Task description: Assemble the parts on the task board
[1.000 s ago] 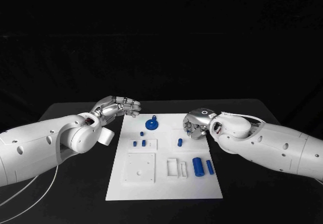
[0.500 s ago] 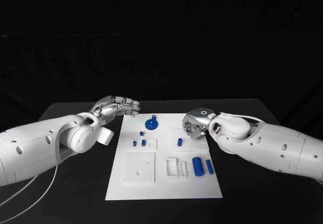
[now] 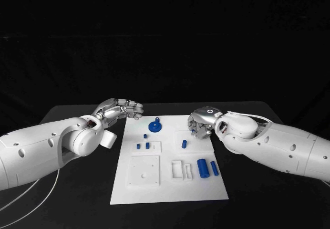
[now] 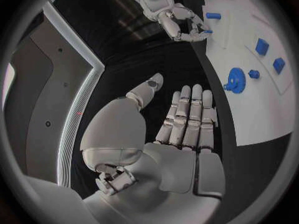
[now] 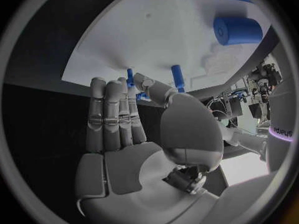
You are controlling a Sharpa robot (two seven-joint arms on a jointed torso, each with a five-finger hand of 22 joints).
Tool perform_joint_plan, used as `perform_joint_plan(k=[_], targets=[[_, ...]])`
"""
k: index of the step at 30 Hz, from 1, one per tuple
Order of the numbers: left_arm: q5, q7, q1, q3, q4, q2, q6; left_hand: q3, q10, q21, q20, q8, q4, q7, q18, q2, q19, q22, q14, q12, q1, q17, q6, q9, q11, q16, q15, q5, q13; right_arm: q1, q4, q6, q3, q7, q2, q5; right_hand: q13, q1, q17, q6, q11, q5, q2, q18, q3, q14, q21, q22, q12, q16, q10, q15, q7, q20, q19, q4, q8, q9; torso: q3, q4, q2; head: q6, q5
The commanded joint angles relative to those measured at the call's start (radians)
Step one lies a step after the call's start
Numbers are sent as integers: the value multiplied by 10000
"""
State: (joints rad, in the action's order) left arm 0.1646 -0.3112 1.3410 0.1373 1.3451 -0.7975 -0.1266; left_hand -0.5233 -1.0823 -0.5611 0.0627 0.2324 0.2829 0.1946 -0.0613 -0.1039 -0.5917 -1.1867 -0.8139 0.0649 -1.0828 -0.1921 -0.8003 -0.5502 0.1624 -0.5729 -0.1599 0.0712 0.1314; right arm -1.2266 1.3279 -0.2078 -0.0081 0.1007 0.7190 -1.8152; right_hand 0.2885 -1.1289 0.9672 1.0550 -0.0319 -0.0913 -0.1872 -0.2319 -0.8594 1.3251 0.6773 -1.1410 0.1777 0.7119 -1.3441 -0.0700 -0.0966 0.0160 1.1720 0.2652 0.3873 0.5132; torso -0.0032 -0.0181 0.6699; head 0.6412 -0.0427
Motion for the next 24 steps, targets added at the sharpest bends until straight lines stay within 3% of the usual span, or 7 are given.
perform_joint_plan(k=[1, 3, 6, 12, 15, 18, 24], targets=[[-9, -67, 11, -7, -26, 28, 114, 34, 52, 47, -19, -2, 7, -3, -86, 47, -76, -16, -46, 18, 23, -17, 95, 10, 32, 71, -12, 50, -16, -110, -15, 463, 67, 162, 54, 601, 278, -59, 10, 70, 20, -57, -45, -299, -73, -25, 67, -9, 59, 57, -59, -71, 20, -3, 82, 11, 35, -12, 2, 7, 0, -3, 43], [-9, -57, 11, -7, -46, 31, 112, 34, 53, 48, -19, -2, 7, -2, -86, 46, -77, -17, -45, 19, 22, -18, 97, 11, 32, 74, -12, 53, -18, -190, -21, 592, 97, 161, 81, 1084, 287, -46, 12, 69, 19, -64, -44, -299, -79, -28, 65, -10, 55, 59, -57, -69, 19, -2, 81, -2, 31, -6, 2, 8, 0, 8, 144], [11, -64, 11, -7, -51, 31, 92, 35, 54, 51, -19, 0, 8, -1, -85, 45, -77, -18, -45, 19, 21, -19, 100, 13, 33, 78, -13, 56, -22, -247, 17, 717, 209, 142, 122, 1691, 310, -22, 15, 58, 17, -102, -22, -299, -87, -37, 63, -15, 43, 64, -50, -68, 15, -3, 81, -23, 19, 9, 7, 3, 1, -10, 153], [12, -79, 11, -7, -72, 32, 63, 34, 55, 55, -19, 3, 8, 0, -85, 43, -78, -20, -45, 21, 17, -23, 104, 15, 34, 86, -14, 62, -30, -292, 352, 480, 567, -70, 227, 2490, 350, 16, 15, 37, 10, -180, 26, -299, -82, -52, 53, -21, 19, 67, -30, -62, 8, -6, 73, -24, -2, 39, 14, 7, 3, -40, 238], [12, -87, 11, -7, -66, 39, 26, 34, 55, 57, -18, 5, 7, 1, -84, 44, -79, -20, -46, 22, 17, -24, 105, 16, 34, 89, -14, 65, -33, -311, 478, -116, 570, -603, 190, 3617, 367, 36, 12, 24, 5, -175, 52, -299, -76, -63, 45, -21, 6, 64, -17, -58, 3, -4, 67, -25, -13, 53, 4, 11, -2, -44, 342], [12, -111, 12, -7, -75, 49, -19, 33, 54, 59, -18, 8, 7, 1, -84, 45, -80, -21, -48, 23, 15, -26, 106, 16, 34, 91, -14, 68, -36, -310, 854, -430, 569, -838, 127, 3790, 423, 85, -2, -13, -5, -300, 144, -299, -23, -81, 25, -25, -28, 56, 11, -50, -10, -3, 56, 27, -42, 99, 4, 14, 0, -74, 432], [3, -148, 12, -7, -99, 70, -230, 29, 48, 63, -19, 16, 3, 0, -84, 55, -85, -23, -56, 29, 11, -32, 106, 18, 33, 97, -13, 79, -44, -289, 1536, -473, 564, -996, -189, 3781, 475, 123, -14, -23, -6, -407, 191, -299, 26, -78, 21, -32, -47, 57, 15, -48, -14, -6, 69, 59, -56, 143, 19, 5, 6, -34, 785]])
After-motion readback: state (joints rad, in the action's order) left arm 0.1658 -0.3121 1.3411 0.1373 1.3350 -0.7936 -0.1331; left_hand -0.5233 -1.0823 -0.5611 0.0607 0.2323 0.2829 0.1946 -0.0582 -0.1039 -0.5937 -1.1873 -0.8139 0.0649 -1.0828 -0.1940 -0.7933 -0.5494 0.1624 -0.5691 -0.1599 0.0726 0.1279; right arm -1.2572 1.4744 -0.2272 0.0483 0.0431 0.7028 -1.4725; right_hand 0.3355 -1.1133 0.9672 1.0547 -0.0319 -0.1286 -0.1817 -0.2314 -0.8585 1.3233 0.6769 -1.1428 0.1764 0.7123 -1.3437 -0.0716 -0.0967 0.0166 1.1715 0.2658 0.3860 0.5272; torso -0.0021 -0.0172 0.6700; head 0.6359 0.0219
